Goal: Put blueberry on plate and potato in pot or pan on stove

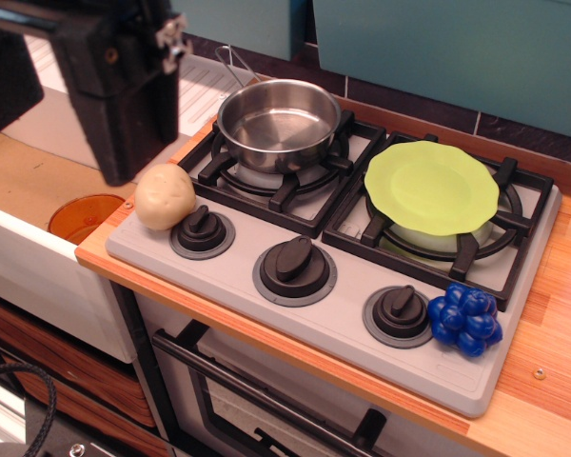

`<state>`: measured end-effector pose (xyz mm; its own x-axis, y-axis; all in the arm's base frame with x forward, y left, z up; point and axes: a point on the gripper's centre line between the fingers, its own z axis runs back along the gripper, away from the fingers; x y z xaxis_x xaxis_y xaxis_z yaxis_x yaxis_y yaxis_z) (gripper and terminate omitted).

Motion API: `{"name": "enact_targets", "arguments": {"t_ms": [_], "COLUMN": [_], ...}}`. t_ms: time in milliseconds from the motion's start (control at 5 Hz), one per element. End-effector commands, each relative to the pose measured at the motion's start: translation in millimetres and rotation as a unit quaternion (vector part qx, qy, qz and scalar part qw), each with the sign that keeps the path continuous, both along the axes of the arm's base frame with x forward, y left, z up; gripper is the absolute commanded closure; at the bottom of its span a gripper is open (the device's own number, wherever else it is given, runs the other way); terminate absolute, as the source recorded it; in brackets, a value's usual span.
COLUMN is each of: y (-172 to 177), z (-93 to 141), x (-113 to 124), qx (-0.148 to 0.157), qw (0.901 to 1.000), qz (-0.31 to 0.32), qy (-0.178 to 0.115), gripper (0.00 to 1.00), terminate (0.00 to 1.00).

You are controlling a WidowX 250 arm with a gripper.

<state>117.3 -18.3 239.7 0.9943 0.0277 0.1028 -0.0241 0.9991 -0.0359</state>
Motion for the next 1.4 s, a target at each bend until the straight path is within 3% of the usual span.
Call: {"name": "enact_targets", "arguments": {"t_ms": [0,200,600,1200], "y": [0.0,-44.9,-104.2,-129.2], "z": [0.0,-22.7,-56.7,-110.7], "x": [0.0,47.8,112.6,147.4], "qx": [0.0,0.014,0.007,-0.003], "qw": [1.0,0.9994,0.9984,0.9959], "qz": [0.0,0.032,0.044,0.033], "qy": [0.0,-0.003,-0.035,-0.084], "gripper": [0.0,0.0,0.0,0.0], "terminate": [0.0,0.0,0.0,0.0]}}
